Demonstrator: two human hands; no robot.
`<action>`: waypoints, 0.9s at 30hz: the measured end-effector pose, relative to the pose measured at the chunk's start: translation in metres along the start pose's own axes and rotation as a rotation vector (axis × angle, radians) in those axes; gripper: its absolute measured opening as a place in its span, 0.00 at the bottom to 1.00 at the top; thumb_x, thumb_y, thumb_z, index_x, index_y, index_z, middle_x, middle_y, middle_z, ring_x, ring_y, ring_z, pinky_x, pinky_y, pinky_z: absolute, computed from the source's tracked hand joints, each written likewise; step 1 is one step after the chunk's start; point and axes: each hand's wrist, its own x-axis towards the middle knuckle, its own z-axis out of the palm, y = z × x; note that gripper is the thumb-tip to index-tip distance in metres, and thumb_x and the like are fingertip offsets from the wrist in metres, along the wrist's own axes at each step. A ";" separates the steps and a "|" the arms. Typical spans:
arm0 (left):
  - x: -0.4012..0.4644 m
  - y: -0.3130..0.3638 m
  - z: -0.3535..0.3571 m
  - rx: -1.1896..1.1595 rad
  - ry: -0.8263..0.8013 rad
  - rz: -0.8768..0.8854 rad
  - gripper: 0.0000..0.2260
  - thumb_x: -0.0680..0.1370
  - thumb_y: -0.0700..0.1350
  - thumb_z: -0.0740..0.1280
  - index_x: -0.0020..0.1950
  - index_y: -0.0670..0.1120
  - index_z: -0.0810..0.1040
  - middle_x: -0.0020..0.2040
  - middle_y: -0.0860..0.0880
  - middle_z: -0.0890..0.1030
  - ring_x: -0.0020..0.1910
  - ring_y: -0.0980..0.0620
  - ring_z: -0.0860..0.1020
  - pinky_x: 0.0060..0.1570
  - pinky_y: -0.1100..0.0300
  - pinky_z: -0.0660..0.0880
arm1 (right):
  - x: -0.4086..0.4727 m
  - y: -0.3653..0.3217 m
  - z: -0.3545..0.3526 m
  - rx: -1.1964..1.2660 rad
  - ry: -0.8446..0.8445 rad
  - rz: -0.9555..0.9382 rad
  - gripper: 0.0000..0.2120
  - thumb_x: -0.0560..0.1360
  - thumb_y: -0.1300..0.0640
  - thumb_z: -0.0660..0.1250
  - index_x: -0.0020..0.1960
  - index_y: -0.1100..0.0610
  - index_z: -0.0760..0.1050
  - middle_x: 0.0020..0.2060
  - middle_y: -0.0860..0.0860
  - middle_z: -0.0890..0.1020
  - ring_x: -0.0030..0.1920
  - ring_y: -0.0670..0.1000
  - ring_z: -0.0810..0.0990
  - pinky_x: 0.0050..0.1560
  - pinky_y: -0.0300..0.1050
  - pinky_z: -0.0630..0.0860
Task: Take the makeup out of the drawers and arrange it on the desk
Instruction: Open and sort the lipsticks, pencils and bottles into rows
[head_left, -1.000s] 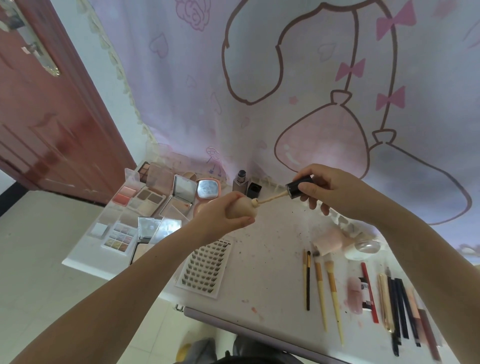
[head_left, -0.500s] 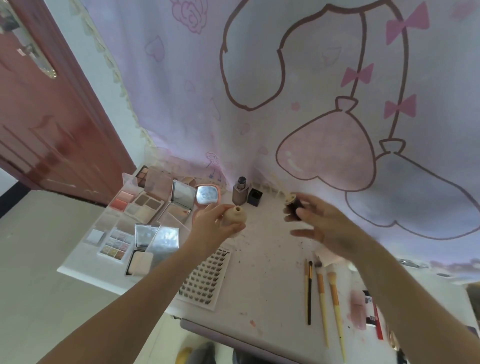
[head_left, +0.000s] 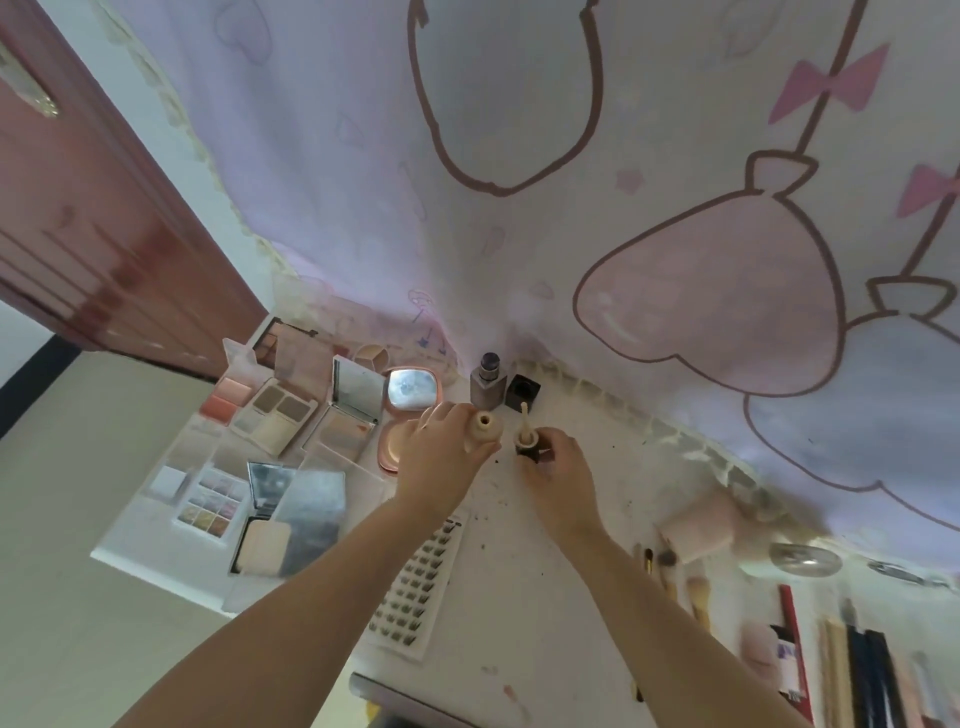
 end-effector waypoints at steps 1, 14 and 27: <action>0.003 -0.002 0.003 0.049 0.012 0.014 0.17 0.74 0.56 0.68 0.58 0.49 0.76 0.56 0.53 0.78 0.57 0.51 0.73 0.57 0.58 0.61 | 0.003 0.001 0.005 -0.023 0.009 -0.014 0.11 0.74 0.59 0.66 0.56 0.53 0.74 0.51 0.49 0.76 0.52 0.50 0.75 0.50 0.39 0.72; 0.010 -0.010 0.016 0.102 0.016 -0.012 0.18 0.74 0.57 0.67 0.60 0.49 0.73 0.57 0.52 0.76 0.61 0.49 0.69 0.57 0.56 0.61 | 0.022 -0.002 0.015 -0.144 -0.019 -0.060 0.18 0.74 0.57 0.67 0.63 0.59 0.71 0.56 0.54 0.76 0.56 0.55 0.74 0.57 0.49 0.72; -0.061 0.101 0.077 -0.032 -0.349 0.300 0.12 0.80 0.50 0.58 0.62 0.49 0.71 0.58 0.52 0.74 0.59 0.51 0.70 0.58 0.59 0.65 | -0.003 0.031 -0.175 -1.128 -0.487 -0.045 0.21 0.75 0.67 0.59 0.67 0.54 0.68 0.61 0.53 0.73 0.59 0.54 0.75 0.59 0.46 0.73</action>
